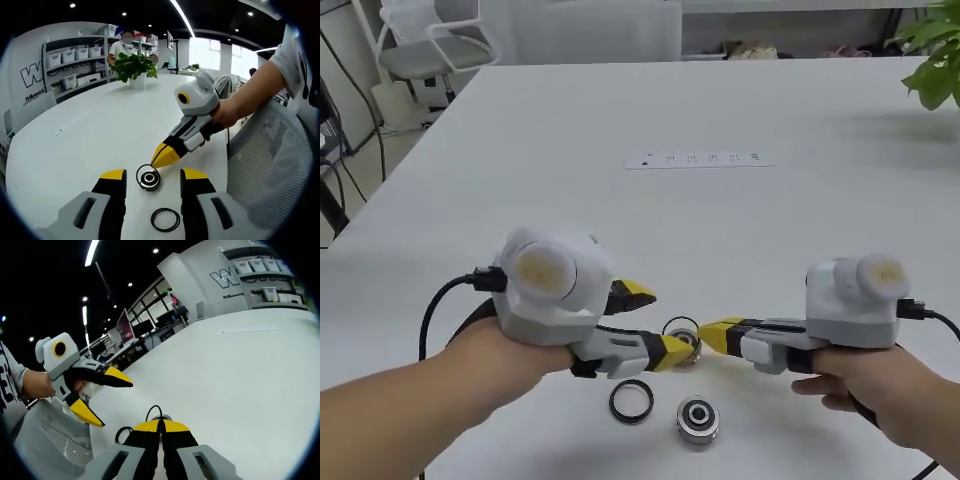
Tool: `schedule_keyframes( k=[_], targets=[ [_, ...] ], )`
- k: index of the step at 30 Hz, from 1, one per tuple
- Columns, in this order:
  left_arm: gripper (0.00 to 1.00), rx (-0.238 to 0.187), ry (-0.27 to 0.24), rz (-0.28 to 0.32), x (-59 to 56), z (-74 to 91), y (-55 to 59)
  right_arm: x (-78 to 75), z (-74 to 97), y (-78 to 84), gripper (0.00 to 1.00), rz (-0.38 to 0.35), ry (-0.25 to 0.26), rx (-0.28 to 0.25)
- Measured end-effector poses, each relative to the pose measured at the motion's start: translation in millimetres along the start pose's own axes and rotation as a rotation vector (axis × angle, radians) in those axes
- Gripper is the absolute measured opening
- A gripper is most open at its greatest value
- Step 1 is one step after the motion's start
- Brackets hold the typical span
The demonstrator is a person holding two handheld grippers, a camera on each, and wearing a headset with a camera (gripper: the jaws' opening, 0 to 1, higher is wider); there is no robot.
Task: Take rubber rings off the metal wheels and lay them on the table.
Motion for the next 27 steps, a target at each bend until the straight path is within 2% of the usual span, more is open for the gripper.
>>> schedule_keyframes(
  k=[8, 17, 27],
  targets=[
    [0.46, -0.032, -0.013, 0.012, 2.3, 15.5, -6.0, 2.7, 0.2, -2.4, 0.0, 0.003, -0.009, -0.006],
    [0.51, -0.059, -0.047, 0.028, 10.3, 34.4, -8.7, 7.4, -0.8, -5.1, 0.0, 0.005, -0.022, -0.015],
    [0.58, -0.067, -0.086, 0.053, 18.0, 53.8, -2.9, 11.6, -4.4, -5.5, 0.0, 0.005, -0.049, -0.018]
  ],
)
Point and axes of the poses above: the centre of the closed fingertips' face, and the gripper's own axes: z roughly backward along the fingers, x roughly to its left, y roughly out of its underside, the point moved 7 cm from there along z, roughly backward along the fingers, and after that the axes turned 12 degrees about -y, right-handed, at the moved point
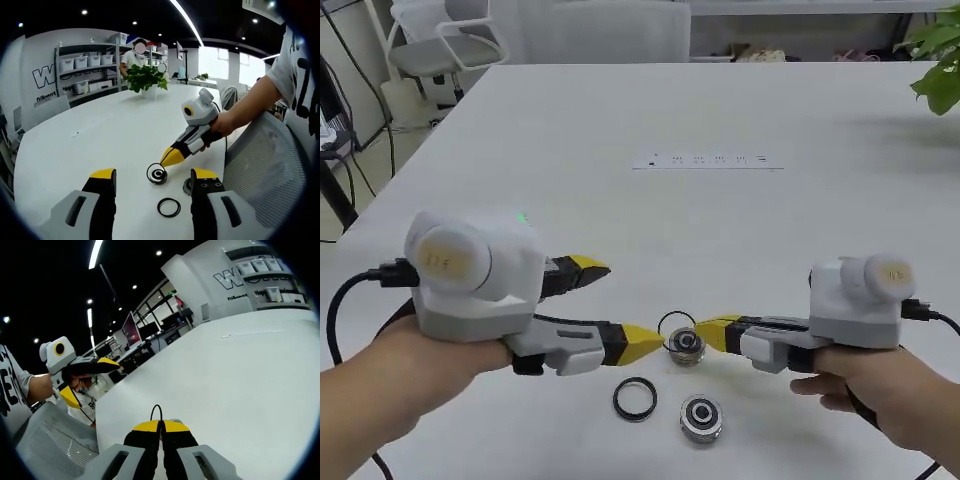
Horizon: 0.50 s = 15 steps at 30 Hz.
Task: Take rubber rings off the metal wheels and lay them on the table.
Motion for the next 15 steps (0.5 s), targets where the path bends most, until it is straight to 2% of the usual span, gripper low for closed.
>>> schedule_keyframes(
  k=[15],
  targets=[
    [0.65, -0.002, -0.041, 0.012, 6.6, 20.7, 6.4, 7.5, -6.3, -1.6, 0.0, -0.006, -0.037, -0.007]
  ],
)
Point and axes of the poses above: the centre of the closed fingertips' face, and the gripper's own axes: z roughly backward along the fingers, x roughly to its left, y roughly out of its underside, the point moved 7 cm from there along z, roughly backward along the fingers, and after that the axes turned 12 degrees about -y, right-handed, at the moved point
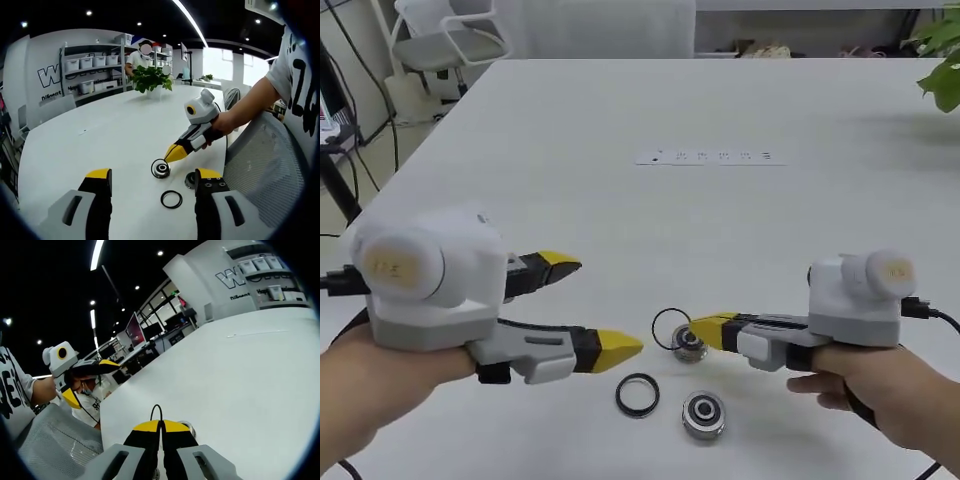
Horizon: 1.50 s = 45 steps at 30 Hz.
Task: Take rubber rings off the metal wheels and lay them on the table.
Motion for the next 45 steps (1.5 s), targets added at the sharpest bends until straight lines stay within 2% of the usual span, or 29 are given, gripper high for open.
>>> schedule_keyframes(
  k=[11, 19, 26, 45],
  targets=[
    [0.68, 0.011, -0.019, -0.012, 0.9, 13.0, 7.4, 8.5, -6.1, 3.7, 0.0, -0.018, -0.042, 0.023],
    [0.69, 0.022, -0.025, 0.002, 0.6, 19.3, 14.3, 16.1, -11.4, 6.9, 0.0, -0.039, -0.078, 0.044],
    [0.7, 0.023, -0.038, 0.007, 0.7, 24.0, 19.2, 23.4, -17.0, 12.6, 0.0, -0.042, -0.108, 0.082],
    [0.71, 0.031, -0.068, 0.009, 3.4, 32.8, 27.1, 25.2, -26.0, 29.0, 0.0, -0.066, -0.131, 0.147]
  ],
)
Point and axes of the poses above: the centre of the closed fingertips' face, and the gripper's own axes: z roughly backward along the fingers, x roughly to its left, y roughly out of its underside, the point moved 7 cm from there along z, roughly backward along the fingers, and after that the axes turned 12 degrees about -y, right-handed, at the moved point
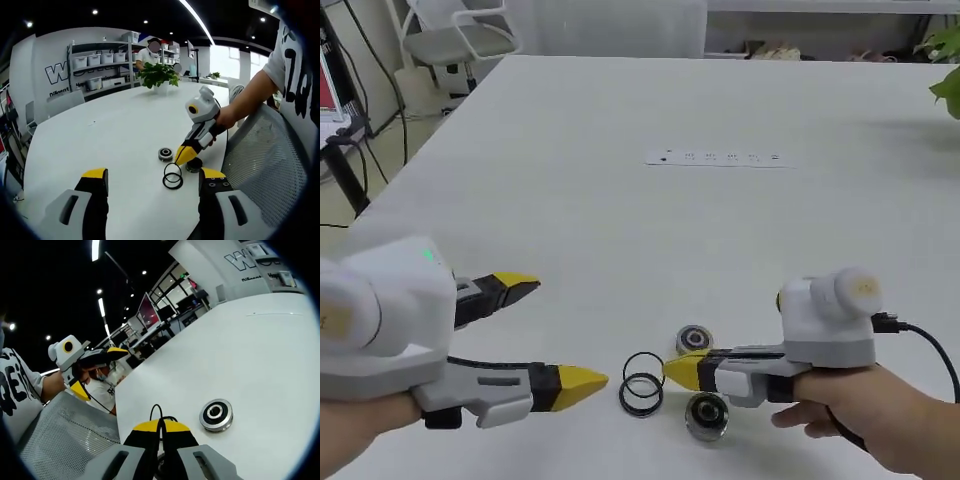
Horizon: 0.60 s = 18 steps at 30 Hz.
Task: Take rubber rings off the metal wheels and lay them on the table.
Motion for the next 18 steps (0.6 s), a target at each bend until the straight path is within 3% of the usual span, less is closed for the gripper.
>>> schedule_keyframes(
  k=[18],
  targets=[
    [0.71, 0.021, 0.011, -0.001, -4.2, 0.6, 7.3, -3.3, -4.4, 8.5, 0.0, -0.015, 0.011, 0.039]
  ],
)
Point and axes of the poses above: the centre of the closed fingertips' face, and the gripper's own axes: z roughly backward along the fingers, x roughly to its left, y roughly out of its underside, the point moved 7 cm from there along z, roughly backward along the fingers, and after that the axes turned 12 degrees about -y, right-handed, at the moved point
